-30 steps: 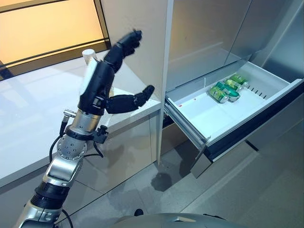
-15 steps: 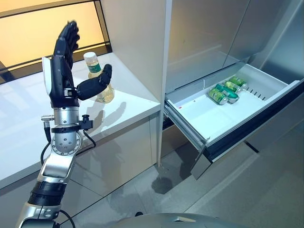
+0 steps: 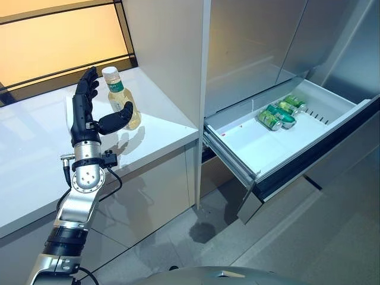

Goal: Put drinks into fridge and close the fridge

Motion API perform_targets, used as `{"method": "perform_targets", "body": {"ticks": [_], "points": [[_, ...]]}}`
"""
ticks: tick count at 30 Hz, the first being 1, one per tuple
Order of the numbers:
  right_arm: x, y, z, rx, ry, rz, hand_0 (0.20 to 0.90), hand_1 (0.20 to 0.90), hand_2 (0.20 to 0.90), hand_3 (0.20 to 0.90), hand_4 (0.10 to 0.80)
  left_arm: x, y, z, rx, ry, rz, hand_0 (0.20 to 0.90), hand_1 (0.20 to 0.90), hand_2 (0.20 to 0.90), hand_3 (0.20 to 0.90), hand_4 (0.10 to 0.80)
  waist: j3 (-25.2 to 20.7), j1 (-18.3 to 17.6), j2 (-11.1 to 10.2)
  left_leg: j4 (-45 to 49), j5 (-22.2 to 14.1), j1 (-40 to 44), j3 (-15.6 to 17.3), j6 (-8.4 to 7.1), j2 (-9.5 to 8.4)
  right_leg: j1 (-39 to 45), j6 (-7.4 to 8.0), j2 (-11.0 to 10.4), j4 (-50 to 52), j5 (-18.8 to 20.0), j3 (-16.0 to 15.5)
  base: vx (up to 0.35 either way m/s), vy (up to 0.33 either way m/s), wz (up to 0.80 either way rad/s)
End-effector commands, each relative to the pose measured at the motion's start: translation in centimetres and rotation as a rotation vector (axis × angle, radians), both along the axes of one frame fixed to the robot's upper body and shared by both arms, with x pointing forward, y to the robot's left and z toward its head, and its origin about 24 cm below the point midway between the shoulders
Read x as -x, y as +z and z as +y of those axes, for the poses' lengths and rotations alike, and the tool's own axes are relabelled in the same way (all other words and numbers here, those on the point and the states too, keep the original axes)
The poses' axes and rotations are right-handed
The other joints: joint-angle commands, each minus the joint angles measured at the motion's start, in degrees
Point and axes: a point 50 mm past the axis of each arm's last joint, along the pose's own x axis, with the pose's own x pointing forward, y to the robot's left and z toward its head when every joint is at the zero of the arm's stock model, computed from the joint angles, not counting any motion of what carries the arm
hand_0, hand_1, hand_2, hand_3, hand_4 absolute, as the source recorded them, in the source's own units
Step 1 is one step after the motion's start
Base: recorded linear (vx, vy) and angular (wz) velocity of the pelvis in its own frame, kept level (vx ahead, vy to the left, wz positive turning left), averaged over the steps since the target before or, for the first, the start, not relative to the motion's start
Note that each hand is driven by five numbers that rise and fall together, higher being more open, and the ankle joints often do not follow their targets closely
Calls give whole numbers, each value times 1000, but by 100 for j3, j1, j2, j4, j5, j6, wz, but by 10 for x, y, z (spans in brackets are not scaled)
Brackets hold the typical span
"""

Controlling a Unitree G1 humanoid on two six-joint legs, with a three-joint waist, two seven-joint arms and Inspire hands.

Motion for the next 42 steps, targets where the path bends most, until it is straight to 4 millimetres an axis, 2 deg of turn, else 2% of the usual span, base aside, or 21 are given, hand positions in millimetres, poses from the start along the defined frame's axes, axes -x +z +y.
{"method": "perform_targets", "body": {"ticks": [1,12,21,42], "points": [[-9,-3,20,-66,27,-15,900,900,900,900,800,-17,48,1,8,2,-191,900,900,900,900,800,-148,-82,-16,43,-559,60,-75,279,-308,-400,405,-101,160,279,40,0,0,0],[-10,-3,19,-63,46,-5,900,900,900,900,800,-32,30,3,114,14,-68,900,900,900,900,800,-170,-161,7,36,-611,137,-32,274,-300,-331,423,-88,132,251,75,10,1,0],[-10,-3,20,-61,62,7,900,900,900,900,800,-44,24,5,160,42,-19,900,900,900,900,800,-205,-237,25,35,-613,158,24,267,-289,-330,425,-85,137,253,106,0,0,0],[-8,-3,18,-58,95,32,900,900,900,900,800,-62,35,16,289,96,-60,900,900,900,900,800,-290,-412,50,32,-637,186,120,252,-283,-359,439,-65,143,254,225,14,-1,-4]]}}
